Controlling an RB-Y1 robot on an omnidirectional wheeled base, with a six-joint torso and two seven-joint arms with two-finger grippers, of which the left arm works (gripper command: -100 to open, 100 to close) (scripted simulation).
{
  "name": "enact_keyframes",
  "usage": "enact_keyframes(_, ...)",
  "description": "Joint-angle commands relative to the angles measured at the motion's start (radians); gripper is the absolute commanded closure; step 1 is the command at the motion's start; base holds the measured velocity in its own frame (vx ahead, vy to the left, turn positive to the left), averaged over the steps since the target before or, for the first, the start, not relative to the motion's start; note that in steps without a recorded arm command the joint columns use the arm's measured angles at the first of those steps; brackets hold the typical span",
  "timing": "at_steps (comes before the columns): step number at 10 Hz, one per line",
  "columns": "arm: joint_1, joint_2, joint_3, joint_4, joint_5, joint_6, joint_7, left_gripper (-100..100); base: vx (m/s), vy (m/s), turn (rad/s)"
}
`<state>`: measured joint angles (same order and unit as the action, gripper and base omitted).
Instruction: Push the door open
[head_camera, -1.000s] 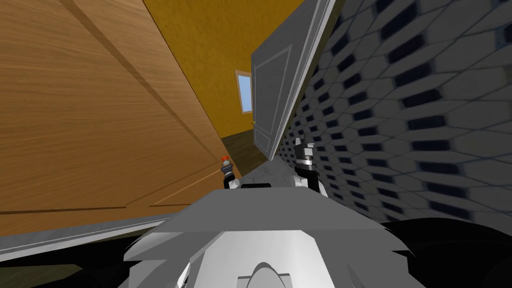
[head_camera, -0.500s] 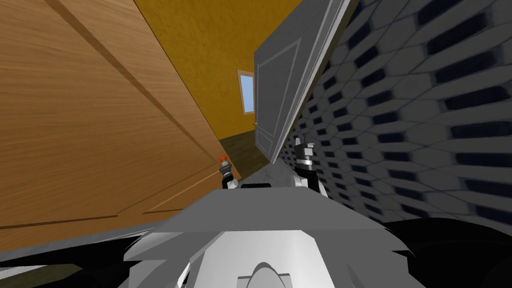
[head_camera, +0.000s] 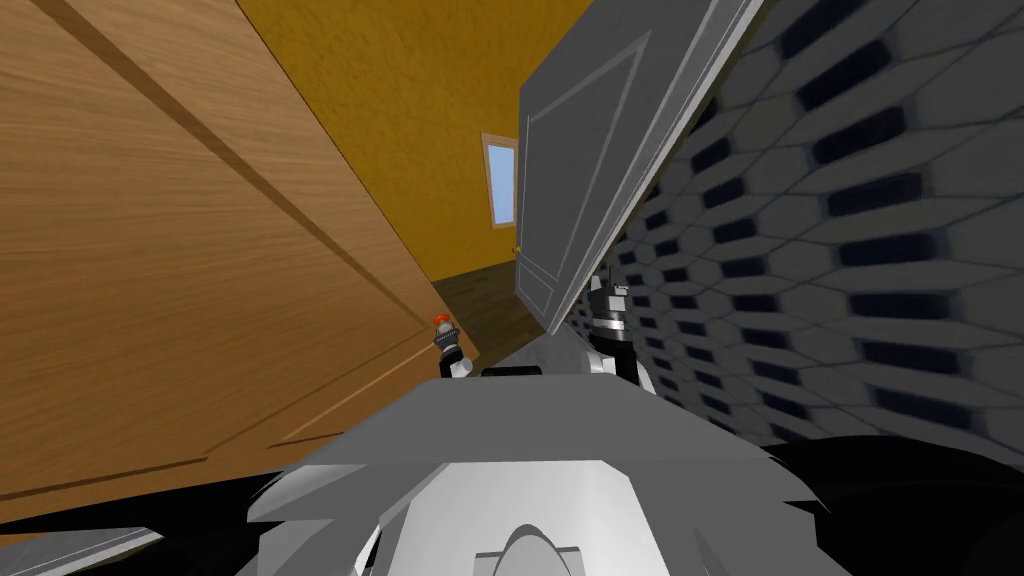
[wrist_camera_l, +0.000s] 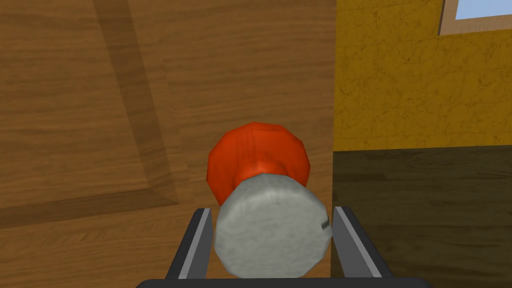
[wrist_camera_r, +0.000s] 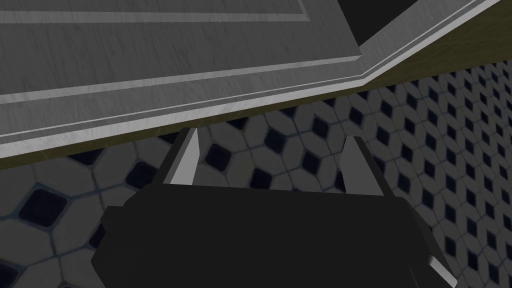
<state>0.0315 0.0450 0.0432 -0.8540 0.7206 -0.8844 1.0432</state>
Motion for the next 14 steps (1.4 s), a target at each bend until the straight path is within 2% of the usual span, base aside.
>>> enact_keyframes(1, -0.001, 0.018, 0.023, 0.006, 0.011, -0.014, 0.004, 100, 0.194, 0.014, 0.099)
enact_keyframes(6, 0.006, 0.027, 0.063, -0.003, 0.036, -0.012, 0.004, 100, 0.205, 0.041, 0.126)
enact_keyframes(9, 0.006, 0.027, 0.063, -0.003, 0.036, -0.012, 0.004, 100, 0.068, 0.004, 0.024)
enact_keyframes(14, 0.013, 0.019, 0.100, -0.011, 0.059, -0.009, 0.003, 100, 0.168, -0.001, 0.123)
